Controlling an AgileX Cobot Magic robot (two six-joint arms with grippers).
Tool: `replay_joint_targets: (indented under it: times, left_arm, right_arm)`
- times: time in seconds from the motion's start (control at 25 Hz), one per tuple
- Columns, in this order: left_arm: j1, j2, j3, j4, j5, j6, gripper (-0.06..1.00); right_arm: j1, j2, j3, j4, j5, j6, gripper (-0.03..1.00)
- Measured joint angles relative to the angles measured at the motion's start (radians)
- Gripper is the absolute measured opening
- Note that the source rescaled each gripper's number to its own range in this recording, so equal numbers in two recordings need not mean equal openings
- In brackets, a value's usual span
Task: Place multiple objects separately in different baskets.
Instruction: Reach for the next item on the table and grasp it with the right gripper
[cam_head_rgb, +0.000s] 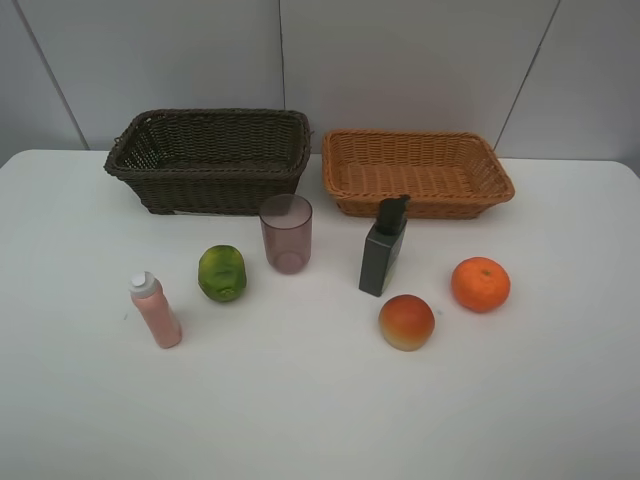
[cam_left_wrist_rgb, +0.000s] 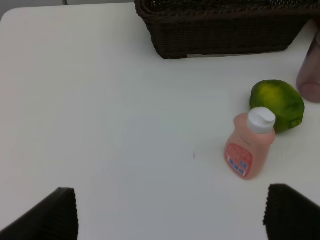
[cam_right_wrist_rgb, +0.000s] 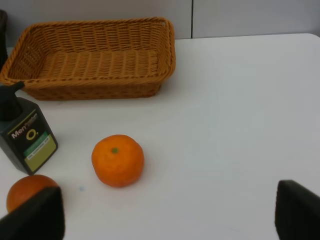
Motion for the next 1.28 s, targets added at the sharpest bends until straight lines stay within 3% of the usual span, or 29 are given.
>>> replay_joint_targets:
  times: [1.28]
  left_arm:
    - [0.0, 0.0, 0.0, 0.0, -0.006, 0.0, 0.96]
  right_arm:
    - [0.0, 0.0, 0.0, 0.0, 0.0, 0.0, 0.84]
